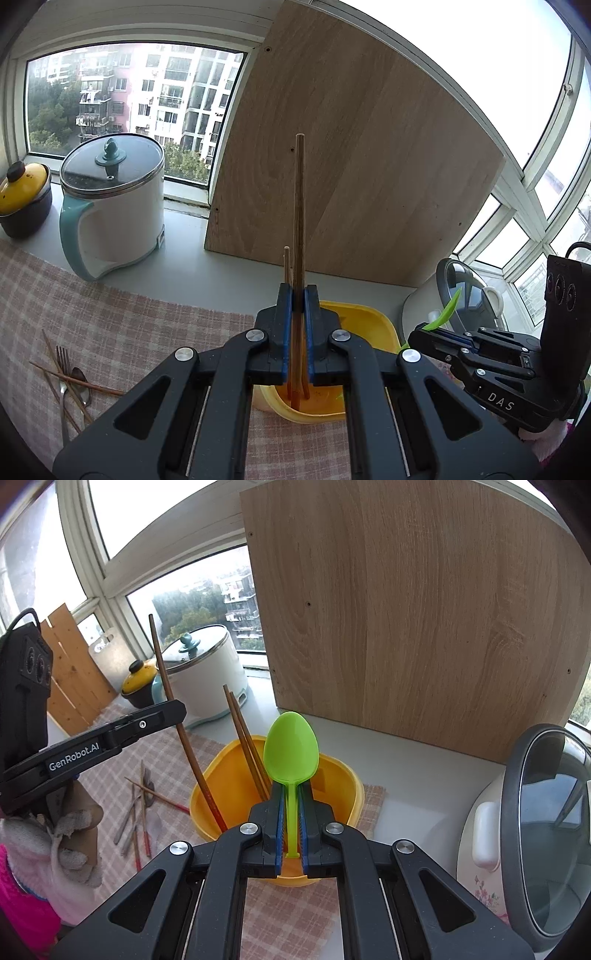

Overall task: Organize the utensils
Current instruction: 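Lower the items into the yellow container and open both grippers, then move both tools back down to the utensils on the checked cloth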

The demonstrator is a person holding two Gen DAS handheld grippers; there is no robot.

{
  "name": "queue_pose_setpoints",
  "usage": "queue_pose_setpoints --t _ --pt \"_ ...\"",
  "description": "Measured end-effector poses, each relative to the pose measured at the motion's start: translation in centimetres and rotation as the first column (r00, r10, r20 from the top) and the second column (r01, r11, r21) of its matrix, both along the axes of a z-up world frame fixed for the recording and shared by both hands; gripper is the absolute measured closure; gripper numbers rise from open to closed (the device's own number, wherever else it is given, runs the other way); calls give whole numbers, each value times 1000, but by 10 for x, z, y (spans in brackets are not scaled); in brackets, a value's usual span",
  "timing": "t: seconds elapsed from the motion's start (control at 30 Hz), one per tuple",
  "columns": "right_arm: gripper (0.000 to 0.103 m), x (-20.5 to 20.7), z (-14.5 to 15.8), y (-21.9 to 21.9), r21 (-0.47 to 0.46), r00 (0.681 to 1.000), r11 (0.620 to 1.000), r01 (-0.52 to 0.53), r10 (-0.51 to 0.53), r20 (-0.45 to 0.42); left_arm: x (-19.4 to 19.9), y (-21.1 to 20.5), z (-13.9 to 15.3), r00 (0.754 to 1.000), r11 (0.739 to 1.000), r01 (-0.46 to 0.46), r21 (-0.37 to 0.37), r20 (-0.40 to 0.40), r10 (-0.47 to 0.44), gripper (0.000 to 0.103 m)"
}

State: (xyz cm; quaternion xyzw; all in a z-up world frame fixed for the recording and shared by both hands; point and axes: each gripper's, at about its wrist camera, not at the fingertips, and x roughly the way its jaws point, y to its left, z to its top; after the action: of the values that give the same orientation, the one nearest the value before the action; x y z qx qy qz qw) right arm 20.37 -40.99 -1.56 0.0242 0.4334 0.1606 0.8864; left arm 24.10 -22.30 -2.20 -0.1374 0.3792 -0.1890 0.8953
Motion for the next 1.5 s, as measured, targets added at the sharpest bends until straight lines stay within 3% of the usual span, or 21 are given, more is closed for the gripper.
queue_pose_setpoints --t 0.63,0.7,0.73,0.77,0.8,0.87,0.97,1.07,1.33,1.5 --pt "98 0 -18 0 -23 999 1000 20 -21 -31 -14 -3 -9 999 999 23 26 -27 -23 99" --pt "97 -1 -18 1 -37 999 999 24 -25 -33 -16 -4 -8 999 999 28 33 -22 -27 89" --pt "94 -2 -18 1 -42 999 999 27 -28 -33 -17 -3 -7 999 999 29 32 -19 -28 75" --pt "85 -2 -18 1 -46 999 998 32 -33 -32 -19 -3 -6 999 999 30 31 -14 -29 67" --pt "79 -3 -18 1 -47 999 998 36 -38 -29 -20 -2 -6 1000 999 29 33 -10 -28 67" --pt "57 -5 -16 0 -50 999 997 51 -52 -16 -22 1 -6 1000 999 28 37 -12 -28 67" --pt "55 -9 -13 -1 -55 998 997 61 -61 -7 -26 6 -6 1000 999 24 34 -13 -24 67" --pt "42 -12 -12 0 -68 997 995 71 -71 1 -29 13 -7 1000 999 22 28 -17 -22 67" --pt "33 -21 -5 10 -80 997 994 79 -77 27 -39 36 -4 1000 999 14 30 -6 -13 67" --pt "33 -26 -1 25 -77 997 995 69 -66 34 -47 59 -3 1000 999 3 40 -2 -3 66"
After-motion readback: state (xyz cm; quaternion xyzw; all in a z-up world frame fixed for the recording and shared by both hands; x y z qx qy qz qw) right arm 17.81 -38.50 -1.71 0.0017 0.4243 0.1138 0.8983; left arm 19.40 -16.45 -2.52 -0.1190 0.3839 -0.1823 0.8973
